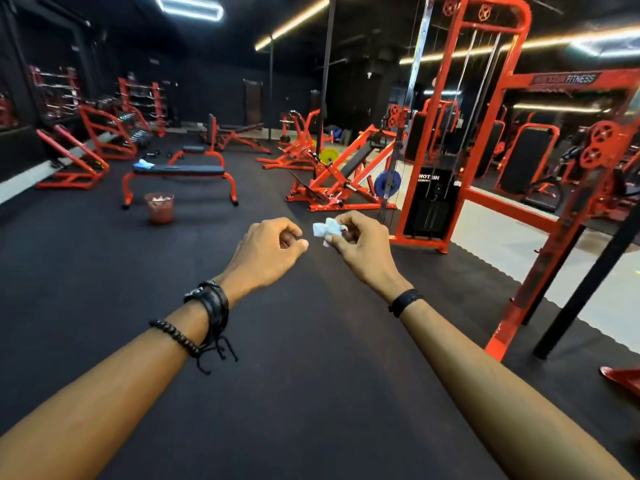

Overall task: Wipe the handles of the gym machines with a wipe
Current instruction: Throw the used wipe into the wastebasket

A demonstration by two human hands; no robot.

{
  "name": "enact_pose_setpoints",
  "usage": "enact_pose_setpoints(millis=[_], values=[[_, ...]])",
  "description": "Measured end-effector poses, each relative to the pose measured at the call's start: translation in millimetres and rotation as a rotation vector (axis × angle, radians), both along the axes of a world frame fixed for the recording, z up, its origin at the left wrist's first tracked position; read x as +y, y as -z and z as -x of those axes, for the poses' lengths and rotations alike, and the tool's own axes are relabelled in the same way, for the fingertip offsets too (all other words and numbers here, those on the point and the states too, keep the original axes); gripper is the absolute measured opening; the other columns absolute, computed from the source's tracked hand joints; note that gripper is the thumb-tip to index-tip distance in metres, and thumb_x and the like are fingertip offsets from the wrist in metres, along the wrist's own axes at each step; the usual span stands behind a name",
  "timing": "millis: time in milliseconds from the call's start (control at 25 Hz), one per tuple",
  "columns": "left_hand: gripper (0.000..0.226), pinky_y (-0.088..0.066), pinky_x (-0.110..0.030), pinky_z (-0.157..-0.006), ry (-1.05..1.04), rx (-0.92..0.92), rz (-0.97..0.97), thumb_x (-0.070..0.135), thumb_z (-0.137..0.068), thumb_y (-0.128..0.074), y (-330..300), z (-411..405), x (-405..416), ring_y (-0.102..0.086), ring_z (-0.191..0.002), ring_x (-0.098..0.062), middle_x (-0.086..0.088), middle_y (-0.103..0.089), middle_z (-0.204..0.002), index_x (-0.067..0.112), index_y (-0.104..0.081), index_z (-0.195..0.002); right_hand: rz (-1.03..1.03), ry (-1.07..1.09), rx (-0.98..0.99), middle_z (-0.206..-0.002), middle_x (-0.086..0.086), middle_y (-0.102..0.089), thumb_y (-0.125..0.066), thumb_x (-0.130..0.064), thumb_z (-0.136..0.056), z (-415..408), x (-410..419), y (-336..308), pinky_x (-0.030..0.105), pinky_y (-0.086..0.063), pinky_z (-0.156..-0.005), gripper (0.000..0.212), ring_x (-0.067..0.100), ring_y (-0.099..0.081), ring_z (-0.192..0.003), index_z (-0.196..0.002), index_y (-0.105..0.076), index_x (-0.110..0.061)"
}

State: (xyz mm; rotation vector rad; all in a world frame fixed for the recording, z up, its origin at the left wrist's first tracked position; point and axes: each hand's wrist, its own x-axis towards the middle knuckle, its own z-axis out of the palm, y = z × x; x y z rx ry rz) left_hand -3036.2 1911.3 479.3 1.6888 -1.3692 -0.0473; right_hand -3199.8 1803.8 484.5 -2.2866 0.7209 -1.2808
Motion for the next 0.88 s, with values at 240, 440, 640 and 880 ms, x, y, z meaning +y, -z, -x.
enact_pose_setpoints(millis=[240, 440, 640, 880], values=[[0.012, -0.057, -0.041, -0.082, -0.093, 0.019, 0.073, 0.033, -0.083, -0.072, -29, -83, -116, -0.067, -0.08, -0.009, 0.014, -0.069, -0.081, 0.025, -0.07, -0.093, 0.088, -0.12, 0.024, -0.091, -0.002, -0.07, -0.056, -0.002, -0.092, -97, -136, -41, 0.012, -0.041, -0.07, 0.02, 0.006, -0.058, -0.075, -0.105, -0.071, -0.006], [0.022, -0.057, -0.041, -0.083, -0.165, 0.065, 0.04, 0.042, -0.078, -0.067, -5, -174, -177, -0.068, -0.081, -0.008, 0.013, -0.07, -0.081, 0.026, -0.07, -0.092, 0.046, -0.215, 0.032, -0.091, -0.011, -0.064, -0.048, 0.008, -0.081, -193, -206, -11, 0.01, -0.04, -0.071, 0.034, 0.002, -0.054, -0.078, -0.105, -0.064, -0.01], [0.026, -0.057, -0.04, -0.081, -0.182, 0.096, 0.027, 0.049, -0.072, -0.061, 12, -284, -258, -0.067, -0.078, -0.006, 0.014, -0.07, -0.079, 0.03, -0.068, -0.088, 0.053, -0.255, 0.086, -0.078, -0.005, -0.067, -0.049, 0.006, -0.073, -305, -291, 0, 0.029, -0.044, -0.062, 0.024, 0.015, -0.058, -0.07, -0.084, -0.058, -0.014], [0.027, -0.057, -0.04, -0.081, -0.246, 0.107, -0.007, 0.05, -0.072, -0.059, -5, -428, -336, -0.067, -0.077, -0.003, 0.016, -0.069, -0.079, 0.031, -0.068, -0.089, 0.028, -0.261, 0.086, -0.073, -0.008, -0.065, -0.072, -0.009, -0.078, -457, -376, -18, 0.012, -0.037, -0.059, 0.014, 0.002, -0.056, -0.066, -0.075, -0.059, -0.011]])
